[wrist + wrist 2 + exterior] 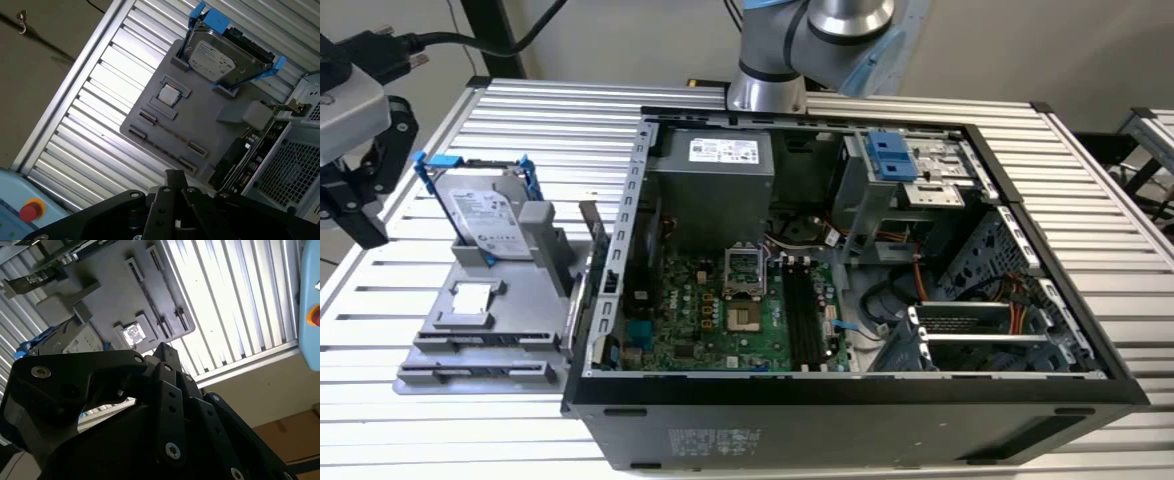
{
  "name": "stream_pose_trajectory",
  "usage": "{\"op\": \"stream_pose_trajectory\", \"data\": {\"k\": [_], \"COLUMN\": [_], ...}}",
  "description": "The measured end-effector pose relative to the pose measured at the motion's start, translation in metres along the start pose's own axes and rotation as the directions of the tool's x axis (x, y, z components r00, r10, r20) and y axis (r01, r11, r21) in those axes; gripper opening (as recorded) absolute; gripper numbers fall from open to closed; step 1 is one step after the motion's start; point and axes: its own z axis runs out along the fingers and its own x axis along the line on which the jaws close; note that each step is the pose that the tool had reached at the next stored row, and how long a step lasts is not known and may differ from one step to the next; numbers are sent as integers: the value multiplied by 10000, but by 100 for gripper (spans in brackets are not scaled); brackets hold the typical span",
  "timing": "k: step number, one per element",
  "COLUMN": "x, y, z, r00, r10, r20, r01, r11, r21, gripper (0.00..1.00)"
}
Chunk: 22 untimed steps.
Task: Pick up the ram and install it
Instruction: 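Pick up the ram and move it above insertion slot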
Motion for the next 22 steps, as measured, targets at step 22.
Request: {"op": "stream_pose_trajectory", "data": {"k": [22], "x": [-1], "y": [-1], "z": [0], "r00": [9288], "r10": [-3703], "r20": [-133], "r01": [3703], "r11": [9289], "r21": [-66], "gripper": [0]}}
